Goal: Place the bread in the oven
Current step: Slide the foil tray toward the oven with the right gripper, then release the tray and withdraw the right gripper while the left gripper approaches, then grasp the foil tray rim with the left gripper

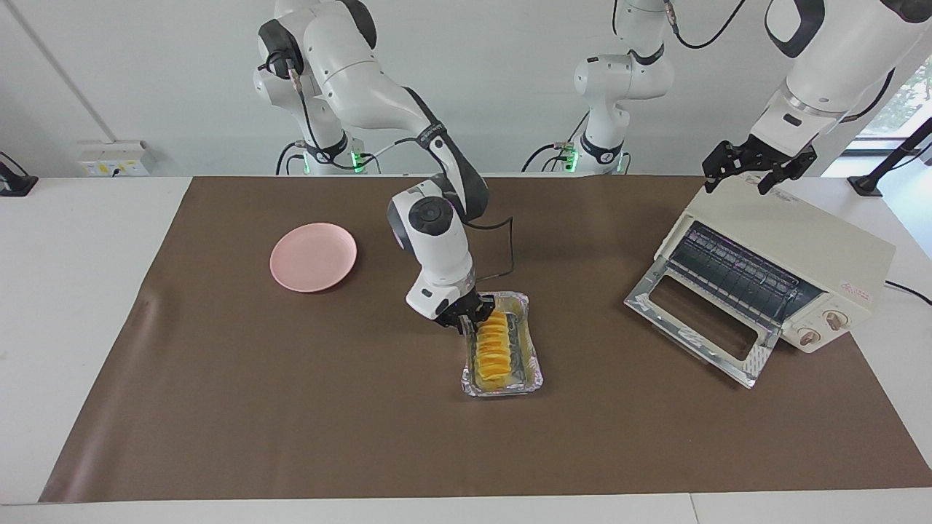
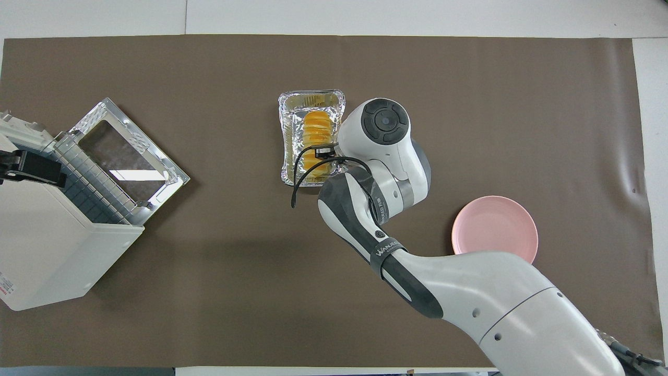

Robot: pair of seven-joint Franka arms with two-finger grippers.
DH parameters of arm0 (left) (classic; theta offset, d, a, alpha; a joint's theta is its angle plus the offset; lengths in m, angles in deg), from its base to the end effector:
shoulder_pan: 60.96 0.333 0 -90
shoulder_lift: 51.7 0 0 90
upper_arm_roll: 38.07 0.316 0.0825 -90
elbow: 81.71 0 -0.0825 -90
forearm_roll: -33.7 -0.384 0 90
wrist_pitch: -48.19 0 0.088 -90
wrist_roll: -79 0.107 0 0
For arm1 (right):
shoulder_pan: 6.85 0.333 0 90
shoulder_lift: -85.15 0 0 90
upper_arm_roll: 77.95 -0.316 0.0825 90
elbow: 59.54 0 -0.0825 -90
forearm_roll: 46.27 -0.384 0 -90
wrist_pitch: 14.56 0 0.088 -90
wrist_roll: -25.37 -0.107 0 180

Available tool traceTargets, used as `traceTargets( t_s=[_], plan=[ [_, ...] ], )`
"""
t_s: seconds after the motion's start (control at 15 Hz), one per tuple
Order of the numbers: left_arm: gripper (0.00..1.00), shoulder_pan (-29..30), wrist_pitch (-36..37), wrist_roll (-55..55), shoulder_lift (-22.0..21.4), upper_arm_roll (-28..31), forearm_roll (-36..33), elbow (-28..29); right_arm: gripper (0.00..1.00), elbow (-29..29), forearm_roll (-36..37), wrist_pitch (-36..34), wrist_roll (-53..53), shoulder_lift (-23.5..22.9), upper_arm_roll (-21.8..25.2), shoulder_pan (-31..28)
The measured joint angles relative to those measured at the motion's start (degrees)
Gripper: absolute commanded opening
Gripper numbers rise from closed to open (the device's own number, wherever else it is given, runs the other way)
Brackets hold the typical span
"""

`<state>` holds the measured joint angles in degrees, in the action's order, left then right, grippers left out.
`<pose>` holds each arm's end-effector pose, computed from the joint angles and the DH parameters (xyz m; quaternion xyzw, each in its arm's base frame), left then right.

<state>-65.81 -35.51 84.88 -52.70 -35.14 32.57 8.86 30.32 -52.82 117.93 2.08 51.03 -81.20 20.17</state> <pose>0.5367 -0.0155 0.6203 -0.9964 0.0674 0.0515 0.0076 0.6178 0.3560 0.3100 -0.9952 -0.0193 -0.0390 0.0873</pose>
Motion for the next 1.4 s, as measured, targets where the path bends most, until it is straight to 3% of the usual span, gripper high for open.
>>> traceTargets(
  t_s=[0.13,0.4,0.93,1.13,1.4],
  plan=[
    [1.0,0.0,0.0,0.0,0.0,0.0,0.0,0.0,1.0,-1.3,0.04,-2.51,-0.01,0.05,0.17,-0.15],
    [1.0,0.0,0.11,0.0,0.0,-0.03,0.0,0.08,1.0,-8.44,0.22,-14.64,-0.01,2.38,1.07,-2.53],
    [1.0,-2.22,-2.52,-6.22,0.97,-1.31,2.77,-0.23,1.0,-10.39,0.85,-37.03,4.53,19.14,1.11,-14.31],
    [1.0,-6.17,-3.06,-11.81,6.39,-1.57,4.0,-5.39,1.0,-9.46,0.98,-42.58,9.29,24.2,1.15,-19.45],
    [1.0,-11.93,-3.02,-22.46,17.91,-1.54,5.53,-17.13,1.0,-6.51,1.82,-48.55,14.8,29.43,1.21,-24.89]
  ],
)
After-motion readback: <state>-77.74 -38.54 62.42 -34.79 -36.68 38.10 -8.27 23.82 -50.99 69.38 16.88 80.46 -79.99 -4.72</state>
